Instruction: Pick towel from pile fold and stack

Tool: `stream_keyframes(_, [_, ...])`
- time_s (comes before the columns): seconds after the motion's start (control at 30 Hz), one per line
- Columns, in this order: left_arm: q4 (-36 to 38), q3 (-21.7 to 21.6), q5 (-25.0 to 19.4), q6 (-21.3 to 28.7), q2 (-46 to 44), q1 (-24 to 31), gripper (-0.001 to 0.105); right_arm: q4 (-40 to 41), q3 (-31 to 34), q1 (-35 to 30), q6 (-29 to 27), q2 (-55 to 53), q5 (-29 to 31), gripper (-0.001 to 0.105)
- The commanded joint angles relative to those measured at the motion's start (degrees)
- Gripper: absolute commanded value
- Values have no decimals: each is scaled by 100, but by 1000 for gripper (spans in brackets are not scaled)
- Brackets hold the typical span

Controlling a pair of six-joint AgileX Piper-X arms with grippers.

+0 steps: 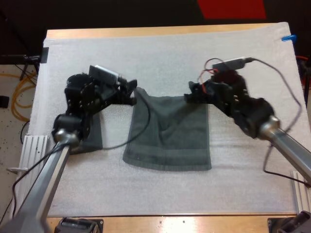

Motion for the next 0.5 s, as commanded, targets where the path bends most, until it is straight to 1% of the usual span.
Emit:
stream_keyframes(0.0, [437, -45, -7, 230, -275, 11, 44, 240, -27, -30, 36, -257, 24, 64])
stream_keyframes(0.03, [772, -45, -12, 383, -553, 11, 44, 481, -27, -29, 169, -468, -17, 64])
stream_keyframes(0.07, [1035, -45, -115, 456, -781, 11, 44, 755, -27, -20, 280, -718, -81, 64])
stream_keyframes(0.13, [1395, -45, -258, 493, -1223, 11, 44, 1195, -27, -20, 403, -1099, -96, 64])
stream_keyframes(0.3, [2056, -45, -267, 682, -2283, 11, 44, 2111, -27, -20, 438, -1989, -97, 64])
stream_keyframes(0.4, [2661, -45, -625, 710, -2794, 11, 44, 2606, -27, -20, 466, -2477, -97, 64])
stream_keyframes(0.47, [3413, -45, -877, 710, -3043, 11, 44, 3043, -27, -20, 600, -2842, -97, 64])
